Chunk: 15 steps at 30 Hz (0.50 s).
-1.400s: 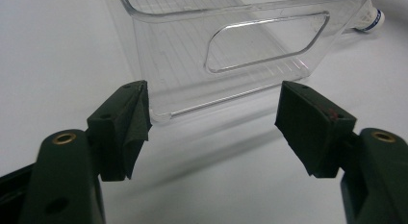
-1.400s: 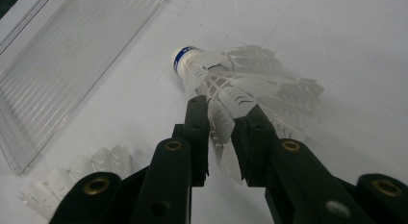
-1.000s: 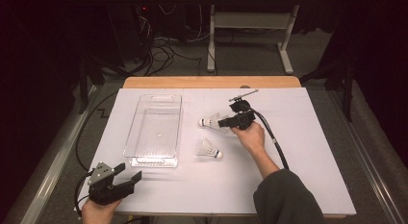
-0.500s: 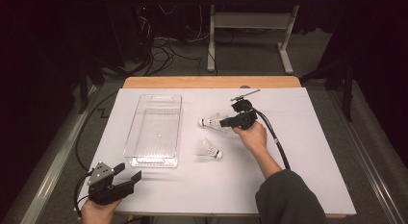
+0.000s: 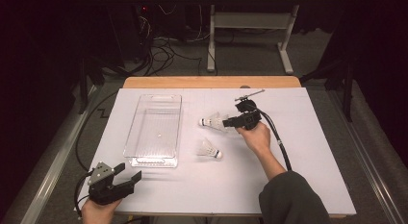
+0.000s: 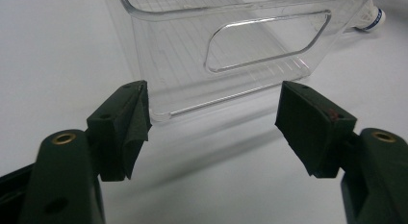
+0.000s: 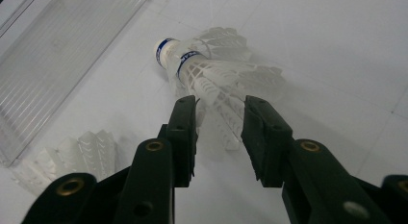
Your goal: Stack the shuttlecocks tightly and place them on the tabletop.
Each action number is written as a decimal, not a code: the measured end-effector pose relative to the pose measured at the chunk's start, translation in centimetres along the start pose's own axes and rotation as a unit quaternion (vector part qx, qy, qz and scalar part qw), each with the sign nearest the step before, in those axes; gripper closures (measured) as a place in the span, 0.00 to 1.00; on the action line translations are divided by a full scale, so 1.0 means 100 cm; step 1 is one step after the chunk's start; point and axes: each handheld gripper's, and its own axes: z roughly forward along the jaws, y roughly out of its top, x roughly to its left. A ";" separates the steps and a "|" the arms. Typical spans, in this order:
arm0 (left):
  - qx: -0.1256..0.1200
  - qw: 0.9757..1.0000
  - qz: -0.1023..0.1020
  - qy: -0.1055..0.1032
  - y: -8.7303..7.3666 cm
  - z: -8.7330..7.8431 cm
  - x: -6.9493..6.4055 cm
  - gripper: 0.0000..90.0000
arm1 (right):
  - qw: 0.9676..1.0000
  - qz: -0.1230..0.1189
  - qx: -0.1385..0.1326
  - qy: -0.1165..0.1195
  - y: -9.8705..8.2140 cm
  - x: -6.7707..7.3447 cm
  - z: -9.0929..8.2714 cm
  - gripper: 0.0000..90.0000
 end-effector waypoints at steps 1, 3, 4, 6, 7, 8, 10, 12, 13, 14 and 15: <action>0.000 1.000 0.000 0.000 0.000 0.000 0.000 0.32 | 1.000 0.001 0.001 -0.001 -0.001 0.000 -0.001 0.73; 0.000 1.000 0.000 0.001 0.000 0.000 0.000 0.32 | 1.000 0.000 0.001 -0.002 -0.002 -0.001 -0.002 0.73; -0.001 1.000 0.000 0.001 0.000 0.000 0.000 0.32 | 1.000 0.002 -0.001 -0.002 -0.003 -0.001 -0.003 0.73; 0.000 1.000 0.000 0.001 0.000 0.000 0.000 0.32 | 1.000 0.000 -0.001 -0.002 -0.004 -0.001 -0.004 0.73; 0.000 1.000 0.000 0.001 0.000 0.000 0.000 0.32 | 1.000 0.000 -0.002 -0.002 -0.004 -0.001 -0.004 0.73; 0.000 1.000 0.000 0.001 0.000 0.000 0.000 0.32 | 1.000 -0.001 -0.001 -0.003 -0.005 -0.001 -0.004 0.73; 0.000 1.000 0.000 0.001 0.000 0.000 0.000 0.32 | 1.000 0.002 -0.002 -0.003 -0.006 -0.002 -0.005 0.72; 0.000 1.000 -0.001 0.001 0.000 0.000 0.000 0.32 | 1.000 0.000 -0.004 -0.004 -0.006 -0.002 -0.006 0.72; 0.000 1.000 -0.001 0.001 0.000 0.000 0.000 0.32 | 1.000 0.001 -0.004 -0.005 -0.007 -0.003 -0.006 0.72; 0.000 1.000 -0.001 0.001 0.000 0.000 0.000 0.32 | 1.000 0.000 -0.004 -0.005 -0.007 -0.003 -0.006 0.72; -0.001 1.000 0.000 0.001 0.000 0.000 0.000 0.32 | 1.000 0.000 -0.004 -0.005 -0.008 -0.003 -0.007 0.71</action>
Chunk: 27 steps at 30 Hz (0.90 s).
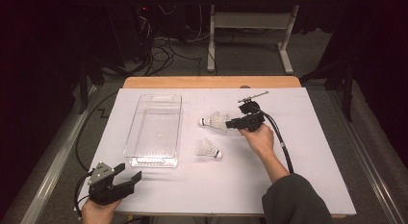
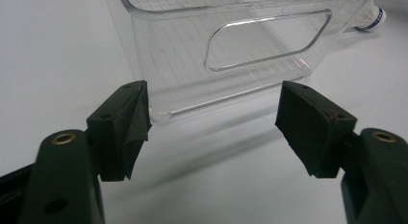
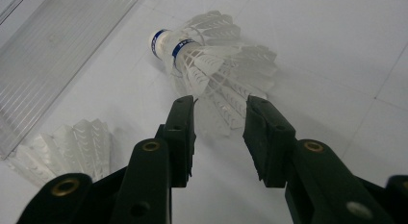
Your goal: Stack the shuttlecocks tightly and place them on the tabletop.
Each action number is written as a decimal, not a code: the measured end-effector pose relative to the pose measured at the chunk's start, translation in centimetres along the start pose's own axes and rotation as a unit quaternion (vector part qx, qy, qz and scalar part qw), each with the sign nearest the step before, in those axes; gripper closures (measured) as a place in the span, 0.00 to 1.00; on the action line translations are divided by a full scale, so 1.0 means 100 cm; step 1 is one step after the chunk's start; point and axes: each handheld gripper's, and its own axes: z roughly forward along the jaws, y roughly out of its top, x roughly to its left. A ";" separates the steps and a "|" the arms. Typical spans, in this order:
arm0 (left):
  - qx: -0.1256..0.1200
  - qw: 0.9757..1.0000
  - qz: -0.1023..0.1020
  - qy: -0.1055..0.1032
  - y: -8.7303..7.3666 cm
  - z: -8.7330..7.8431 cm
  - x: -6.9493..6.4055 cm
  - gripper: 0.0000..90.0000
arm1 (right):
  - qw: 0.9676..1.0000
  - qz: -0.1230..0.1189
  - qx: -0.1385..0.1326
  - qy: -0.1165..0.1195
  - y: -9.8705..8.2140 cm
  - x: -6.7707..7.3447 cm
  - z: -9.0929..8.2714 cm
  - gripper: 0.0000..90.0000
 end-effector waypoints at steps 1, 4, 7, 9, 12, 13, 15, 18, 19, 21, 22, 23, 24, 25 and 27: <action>0.000 1.000 0.000 0.000 0.000 0.000 0.000 0.32 | 1.000 0.001 -0.001 -0.001 0.000 0.000 -0.001 0.71; 0.000 1.000 0.001 -0.001 0.000 0.000 0.000 0.32 | 1.000 0.001 -0.003 -0.001 -0.002 0.000 -0.002 0.70; 0.001 1.000 0.001 -0.001 0.000 0.000 0.000 0.32 | 1.000 0.001 -0.003 -0.003 -0.003 0.000 -0.003 0.70; 0.001 1.000 0.001 -0.001 0.000 0.000 0.000 0.32 | 1.000 0.002 -0.003 -0.003 -0.003 -0.001 -0.004 0.70; 0.001 1.000 0.001 -0.001 0.000 0.000 0.000 0.32 | 1.000 0.003 -0.004 -0.004 -0.004 -0.001 -0.004 0.70; 0.001 1.000 0.001 -0.001 0.000 0.000 -0.001 0.32 | 1.000 0.002 -0.004 -0.005 -0.004 -0.001 -0.004 0.70; 0.001 1.000 0.001 -0.001 0.000 0.000 -0.001 0.32 | 1.000 0.002 -0.004 -0.005 -0.004 -0.001 -0.004 0.70; 0.001 1.000 0.002 -0.001 0.000 0.000 -0.001 0.32 | 1.000 0.002 -0.004 -0.006 -0.004 -0.002 -0.004 0.69; 0.001 1.000 0.002 0.000 0.000 0.000 -0.001 0.32 | 1.000 0.002 -0.004 -0.006 -0.004 -0.002 -0.004 0.69; 0.001 1.000 0.001 0.000 0.000 0.000 -0.001 0.32 | 1.000 0.002 -0.004 -0.007 -0.004 -0.001 -0.004 0.69; 0.001 1.000 0.002 -0.001 0.000 0.000 -0.001 0.32 | 1.000 0.002 -0.005 -0.007 -0.004 -0.001 -0.004 0.69; 0.001 1.000 0.002 -0.001 0.000 0.000 -0.001 0.32 | 1.000 0.002 -0.006 -0.007 -0.004 -0.001 -0.004 0.69; 0.001 1.000 0.001 -0.001 0.000 0.000 -0.001 0.32 | 1.000 0.002 -0.006 -0.007 -0.004 -0.001 -0.004 0.69; 0.001 1.000 0.001 -0.001 0.000 0.000 0.000 0.32 | 1.000 0.002 -0.006 -0.007 -0.004 -0.001 -0.004 0.69; 0.001 1.000 0.002 -0.001 0.000 0.000 -0.001 0.32 | 1.000 0.001 -0.007 -0.007 -0.005 -0.001 -0.004 0.69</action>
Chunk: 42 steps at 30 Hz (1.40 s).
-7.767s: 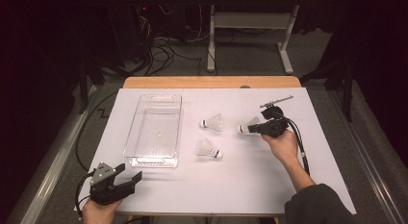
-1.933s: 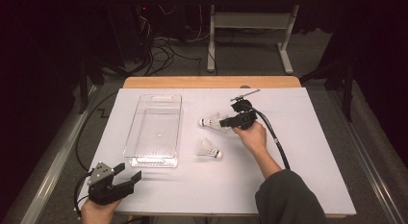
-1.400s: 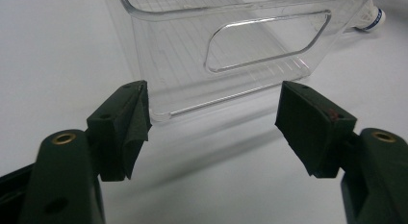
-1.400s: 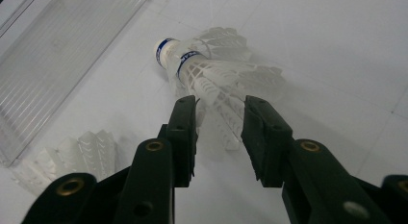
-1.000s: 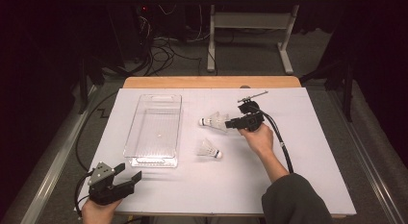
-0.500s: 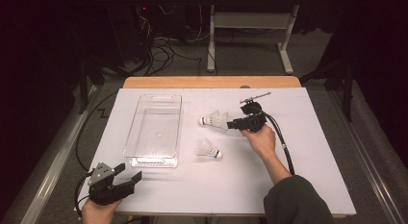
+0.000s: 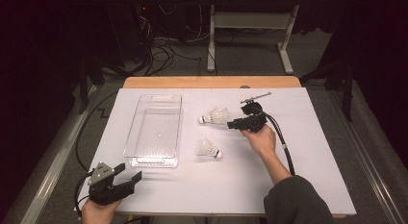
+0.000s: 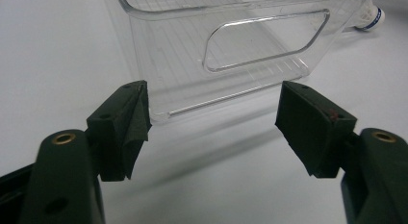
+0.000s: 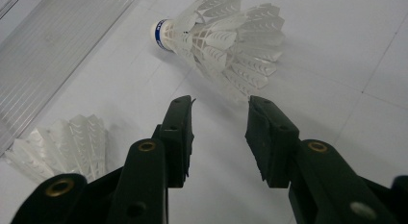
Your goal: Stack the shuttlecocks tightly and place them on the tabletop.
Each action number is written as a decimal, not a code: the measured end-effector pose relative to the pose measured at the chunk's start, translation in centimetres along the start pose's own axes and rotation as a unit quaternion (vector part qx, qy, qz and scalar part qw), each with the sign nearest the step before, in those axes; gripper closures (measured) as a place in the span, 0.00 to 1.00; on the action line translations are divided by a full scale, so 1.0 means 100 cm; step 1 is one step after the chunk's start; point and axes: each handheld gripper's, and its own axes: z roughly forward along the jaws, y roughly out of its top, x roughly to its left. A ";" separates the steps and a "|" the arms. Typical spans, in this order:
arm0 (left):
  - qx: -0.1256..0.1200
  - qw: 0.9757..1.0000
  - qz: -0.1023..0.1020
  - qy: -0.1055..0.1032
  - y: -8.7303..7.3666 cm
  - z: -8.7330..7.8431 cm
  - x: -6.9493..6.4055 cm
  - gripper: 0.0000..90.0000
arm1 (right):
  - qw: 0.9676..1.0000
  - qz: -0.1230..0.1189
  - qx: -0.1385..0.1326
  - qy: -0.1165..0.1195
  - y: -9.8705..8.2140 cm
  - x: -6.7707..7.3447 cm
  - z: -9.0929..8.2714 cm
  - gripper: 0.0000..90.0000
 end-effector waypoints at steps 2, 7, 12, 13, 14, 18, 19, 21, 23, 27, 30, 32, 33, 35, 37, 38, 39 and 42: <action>0.000 1.000 0.000 0.000 0.000 0.000 0.000 0.32 | 1.000 -0.001 -0.002 -0.001 0.000 0.000 0.000 0.69; 0.000 1.000 0.000 0.000 0.000 0.000 0.000 0.32 | 1.000 -0.003 -0.003 -0.004 -0.003 0.000 -0.003 0.68; 0.000 1.000 0.000 -0.001 0.000 0.000 0.000 0.32 | 1.000 -0.005 -0.007 -0.007 -0.008 -0.002 -0.007 0.66; 0.001 1.000 0.000 -0.001 0.000 0.000 0.000 0.32 | 1.000 -0.005 -0.008 -0.008 -0.009 -0.002 -0.008 0.66; 0.001 1.000 0.000 -0.001 0.000 0.000 0.000 0.32 | 1.000 -0.004 -0.008 -0.008 -0.010 -0.002 -0.010 0.66; 0.002 1.000 0.001 -0.001 0.000 0.001 -0.001 0.32 | 1.000 -0.005 -0.010 -0.008 -0.015 -0.004 -0.014 0.65; 0.002 1.000 0.001 -0.002 0.000 0.001 -0.001 0.32 | 1.000 -0.007 -0.012 -0.008 -0.017 -0.004 -0.015 0.65; 0.003 1.000 0.001 -0.001 0.000 0.001 -0.001 0.32 | 1.000 -0.009 -0.012 -0.007 -0.020 -0.005 -0.017 0.65; 0.003 1.000 0.001 -0.001 0.000 0.001 -0.001 0.32 | 1.000 -0.008 -0.012 -0.007 -0.023 -0.006 -0.018 0.64; 0.003 1.000 0.000 0.000 0.000 0.002 -0.001 0.32 | 1.000 -0.010 -0.014 -0.006 -0.029 -0.007 -0.022 0.64; 0.003 1.000 0.001 0.000 0.000 0.002 -0.001 0.32 | 1.000 -0.010 -0.016 -0.005 -0.033 -0.007 -0.025 0.64; 0.003 1.000 0.002 0.000 0.000 0.002 -0.002 0.32 | 1.000 -0.010 -0.016 -0.004 -0.036 -0.007 -0.027 0.64; 0.003 1.000 0.001 0.000 0.000 0.002 -0.002 0.32 | 1.000 -0.010 -0.015 -0.004 -0.037 -0.007 -0.028 0.64; 0.003 1.000 0.001 0.000 0.000 0.002 -0.002 0.32 | 1.000 -0.010 -0.018 -0.002 -0.040 -0.007 -0.030 0.64; 0.004 1.000 0.001 0.000 0.000 0.002 -0.002 0.32 | 1.000 -0.012 -0.019 -0.001 -0.043 -0.006 -0.031 0.63; 0.004 1.000 0.001 0.000 0.000 0.002 -0.002 0.32 | 1.000 -0.013 -0.019 0.000 -0.044 -0.005 -0.032 0.63; 0.004 1.000 0.001 0.000 0.000 0.002 -0.002 0.32 | 1.000 -0.014 -0.020 0.001 -0.045 -0.005 -0.032 0.63; 0.005 1.000 0.002 0.000 0.000 0.002 -0.002 0.32 | 1.000 -0.014 -0.019 0.004 -0.048 -0.003 -0.034 0.63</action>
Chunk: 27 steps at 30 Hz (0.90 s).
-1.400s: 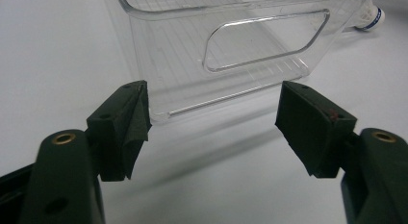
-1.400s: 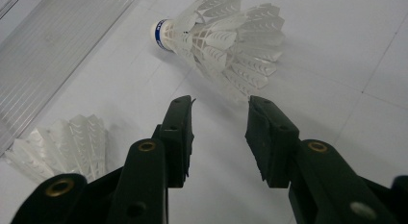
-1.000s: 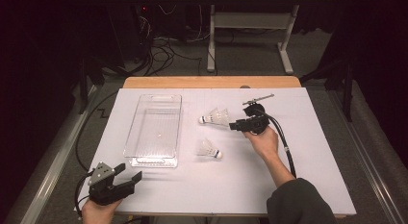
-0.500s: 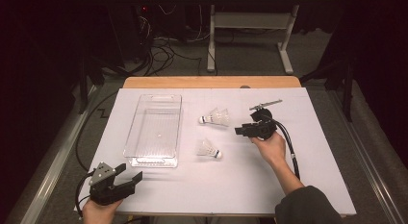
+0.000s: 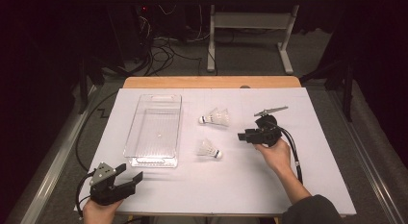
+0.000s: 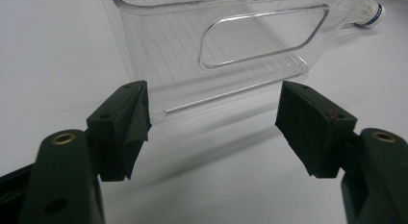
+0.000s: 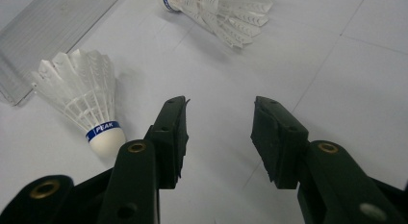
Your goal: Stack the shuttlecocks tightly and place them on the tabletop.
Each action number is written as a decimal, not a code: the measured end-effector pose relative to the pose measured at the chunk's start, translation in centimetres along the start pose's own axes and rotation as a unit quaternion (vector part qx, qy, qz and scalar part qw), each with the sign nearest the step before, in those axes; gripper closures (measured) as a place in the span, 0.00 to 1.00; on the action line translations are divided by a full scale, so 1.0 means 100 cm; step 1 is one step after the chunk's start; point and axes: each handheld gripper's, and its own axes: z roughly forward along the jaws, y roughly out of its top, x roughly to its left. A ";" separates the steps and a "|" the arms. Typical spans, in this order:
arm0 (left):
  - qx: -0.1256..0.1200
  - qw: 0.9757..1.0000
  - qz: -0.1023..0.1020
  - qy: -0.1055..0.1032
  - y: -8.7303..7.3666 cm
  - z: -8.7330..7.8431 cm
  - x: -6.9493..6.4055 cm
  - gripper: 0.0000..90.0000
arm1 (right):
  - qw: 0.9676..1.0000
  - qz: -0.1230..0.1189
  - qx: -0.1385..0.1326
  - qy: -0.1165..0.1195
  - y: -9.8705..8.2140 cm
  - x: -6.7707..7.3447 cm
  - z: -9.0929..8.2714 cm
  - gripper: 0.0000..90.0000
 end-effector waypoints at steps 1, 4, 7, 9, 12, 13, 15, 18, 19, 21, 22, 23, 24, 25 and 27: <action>0.000 1.000 0.000 0.000 0.000 0.000 0.000 0.32 | 1.000 -0.002 0.000 0.001 -0.001 0.001 0.000 0.63; -0.001 1.000 0.000 0.000 0.000 0.000 0.000 0.32 | 1.000 -0.007 -0.001 0.003 -0.002 0.004 -0.001 0.63; -0.001 1.000 0.000 0.000 0.000 0.000 0.000 0.32 | 1.000 -0.010 0.000 0.007 -0.002 0.009 -0.001 0.63; -0.001 1.000 0.000 0.000 0.000 0.000 0.000 0.32 | 1.000 -0.015 0.003 0.009 -0.002 0.011 -0.001 0.63; -0.001 1.000 0.000 0.000 0.000 0.000 0.000 0.32 | 1.000 -0.016 0.004 0.011 -0.002 0.014 -0.001 0.63; -0.001 1.000 0.000 0.000 0.000 0.000 0.000 0.32 | 1.000 -0.017 0.004 0.011 -0.002 0.015 -0.001 0.63; -0.001 1.000 0.000 0.000 0.000 0.000 0.000 0.32 | 1.000 -0.019 0.004 0.012 -0.002 0.016 0.000 0.63; -0.001 1.000 0.000 0.000 0.000 0.000 0.000 0.32 | 1.000 -0.019 0.004 0.013 -0.002 0.018 0.000 0.63; -0.002 1.000 0.000 0.000 0.000 0.000 0.000 0.32 | 1.000 -0.019 0.004 0.014 -0.002 0.018 0.001 0.63; -0.001 1.000 0.000 0.000 0.000 0.000 0.000 0.32 | 1.000 -0.019 0.003 0.015 -0.002 0.019 0.001 0.63; -0.002 1.000 0.000 -0.001 0.000 0.000 0.000 0.32 | 1.000 -0.021 0.003 0.015 -0.002 0.020 0.001 0.63; -0.002 1.000 0.000 0.000 0.000 0.000 0.000 0.32 | 1.000 -0.021 0.003 0.016 -0.001 0.020 0.001 0.63; -0.002 1.000 0.000 0.000 0.000 0.000 0.000 0.32 | 1.000 -0.023 0.003 0.016 -0.001 0.021 0.001 0.63; -0.001 1.000 0.000 0.000 0.000 0.000 0.000 0.32 | 1.000 -0.023 0.004 0.016 -0.001 0.022 0.001 0.63; -0.002 1.000 0.000 0.000 0.000 0.000 0.000 0.32 | 1.000 -0.025 0.003 0.016 -0.001 0.023 0.001 0.62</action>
